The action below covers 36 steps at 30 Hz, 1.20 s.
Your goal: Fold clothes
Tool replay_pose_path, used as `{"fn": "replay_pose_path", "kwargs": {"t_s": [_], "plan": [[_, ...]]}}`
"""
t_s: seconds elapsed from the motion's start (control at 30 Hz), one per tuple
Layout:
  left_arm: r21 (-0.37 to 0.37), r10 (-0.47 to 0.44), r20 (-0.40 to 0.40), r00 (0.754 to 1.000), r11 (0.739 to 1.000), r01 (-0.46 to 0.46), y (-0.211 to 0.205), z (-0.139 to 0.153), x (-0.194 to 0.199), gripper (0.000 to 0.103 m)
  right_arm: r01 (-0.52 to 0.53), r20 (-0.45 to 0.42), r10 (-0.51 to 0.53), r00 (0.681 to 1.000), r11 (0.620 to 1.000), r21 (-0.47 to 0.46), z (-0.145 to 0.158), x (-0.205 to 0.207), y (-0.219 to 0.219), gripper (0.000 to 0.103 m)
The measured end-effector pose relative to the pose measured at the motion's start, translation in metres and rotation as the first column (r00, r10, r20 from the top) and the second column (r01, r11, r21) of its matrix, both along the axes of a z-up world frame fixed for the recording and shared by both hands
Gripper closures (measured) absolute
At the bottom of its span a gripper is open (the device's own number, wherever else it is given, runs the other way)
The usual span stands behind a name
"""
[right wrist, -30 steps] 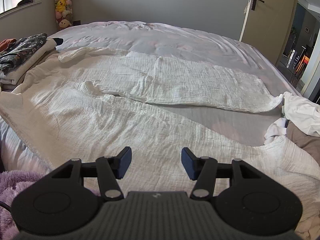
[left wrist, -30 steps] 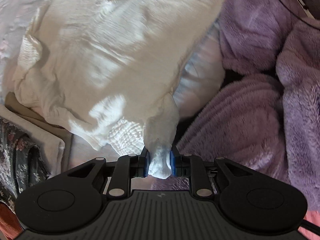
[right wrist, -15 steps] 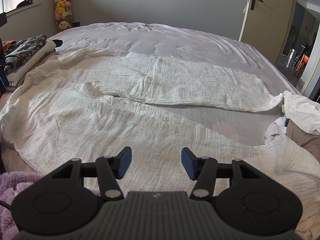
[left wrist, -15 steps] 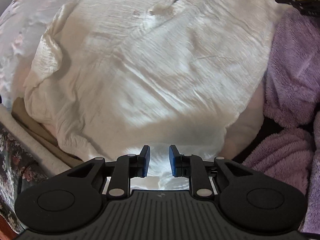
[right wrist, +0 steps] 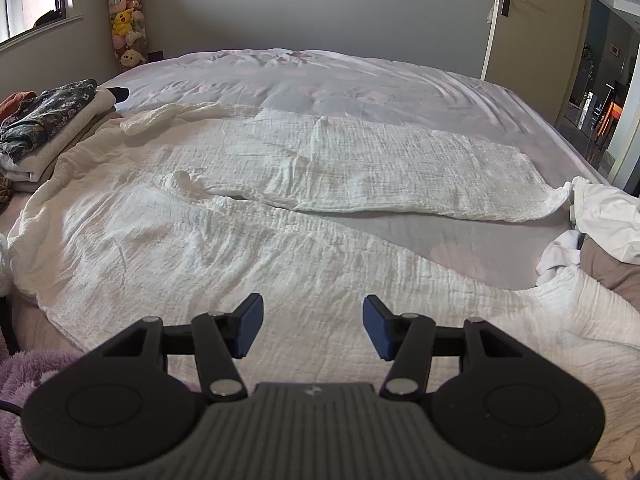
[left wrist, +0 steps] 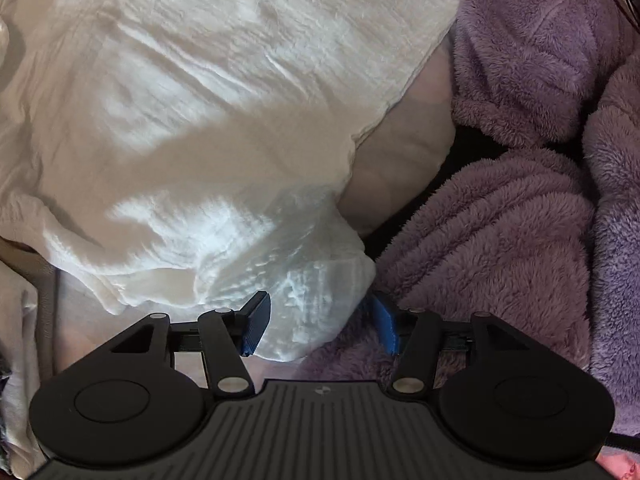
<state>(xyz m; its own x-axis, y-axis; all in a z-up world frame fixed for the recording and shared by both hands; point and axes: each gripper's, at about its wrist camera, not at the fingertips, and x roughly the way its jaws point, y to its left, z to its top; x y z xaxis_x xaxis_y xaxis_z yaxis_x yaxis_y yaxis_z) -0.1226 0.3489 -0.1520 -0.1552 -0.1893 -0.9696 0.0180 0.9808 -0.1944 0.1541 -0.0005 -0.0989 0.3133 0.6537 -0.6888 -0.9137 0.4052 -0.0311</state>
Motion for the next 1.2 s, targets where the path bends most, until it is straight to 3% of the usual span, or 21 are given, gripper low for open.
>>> {"fn": "replay_pose_path", "kwargs": {"t_s": [0.07, 0.1, 0.13, 0.2, 0.33, 0.47, 0.6, 0.77, 0.97, 1.07, 1.17, 1.2], "plan": [[0.016, 0.024, 0.0, 1.0, 1.0, -0.024, 0.0, -0.003, -0.002, 0.063, 0.005, 0.009, -0.005, 1.0, 1.0, 0.002, 0.001, -0.001, -0.001, 0.044], [0.031, 0.033, 0.001, 0.999, 0.999, -0.033, -0.001, -0.004, -0.003, 0.083, 0.007, 0.012, -0.007, 1.0, 1.0, 0.003, 0.001, -0.001, -0.001, 0.044], [0.058, 0.014, 0.009, 1.0, 0.998, -0.015, -0.005, -0.002, -0.005, 0.09, 0.009, 0.015, -0.009, 1.0, 1.0, 0.004, 0.001, -0.001, -0.001, 0.044], [0.089, -0.014, 0.037, 0.999, 0.996, 0.01, -0.01, 0.009, -0.009, 0.093, 0.009, 0.016, -0.009, 1.0, 1.0, 0.007, 0.001, -0.001, -0.002, 0.044], [0.143, -0.032, 0.104, 0.994, 0.99, 0.017, -0.006, 0.045, -0.012, 0.093, 0.007, 0.012, -0.007, 1.0, 1.0, 0.006, 0.002, -0.001, -0.002, 0.044], [0.224, -0.061, 0.155, 0.986, 0.974, 0.025, 0.006, 0.067, 0.013, 0.093, 0.004, 0.008, -0.004, 1.0, 1.0, 0.004, 0.002, -0.001, -0.001, 0.044], [0.281, -0.07, 0.162, 0.984, 0.96, 0.022, 0.019, 0.055, 0.053, 0.093, 0.006, 0.014, -0.006, 1.0, 1.0, 0.005, 0.002, -0.002, -0.002, 0.044], [0.338, -0.075, 0.132, 0.988, 0.941, 0.026, 0.033, 0.015, 0.093, 0.094, 0.012, 0.022, -0.012, 1.0, 1.0, 0.009, 0.002, -0.003, -0.003, 0.044], [0.391, 0.074, 0.197, 0.978, 0.908, -0.148, 0.062, -0.019, 0.108, 0.09, 0.007, 0.008, -0.007, 1.0, 1.0, 0.003, -0.001, 0.001, -0.001, 0.044], [0.408, 0.134, 0.238, 0.962, 0.885, -0.225, 0.07, -0.017, 0.101, 0.084, 0.006, -0.002, -0.006, 1.0, 1.0, 0.001, -0.002, 0.003, 0.001, 0.044], [0.411, 0.146, 0.292, 0.945, 0.873, -0.262, 0.067, 0.006, 0.087, 0.079, 0.002, -0.005, -0.002, 1.0, 1.0, -0.003, -0.003, 0.004, 0.002, 0.044], [0.418, 0.137, 0.317, 0.938, 0.868, -0.268, 0.061, 0.018, 0.08, 0.073, 0.002, -0.004, -0.002, 1.0, 1.0, -0.003, -0.002, 0.004, 0.002, 0.044]]}}
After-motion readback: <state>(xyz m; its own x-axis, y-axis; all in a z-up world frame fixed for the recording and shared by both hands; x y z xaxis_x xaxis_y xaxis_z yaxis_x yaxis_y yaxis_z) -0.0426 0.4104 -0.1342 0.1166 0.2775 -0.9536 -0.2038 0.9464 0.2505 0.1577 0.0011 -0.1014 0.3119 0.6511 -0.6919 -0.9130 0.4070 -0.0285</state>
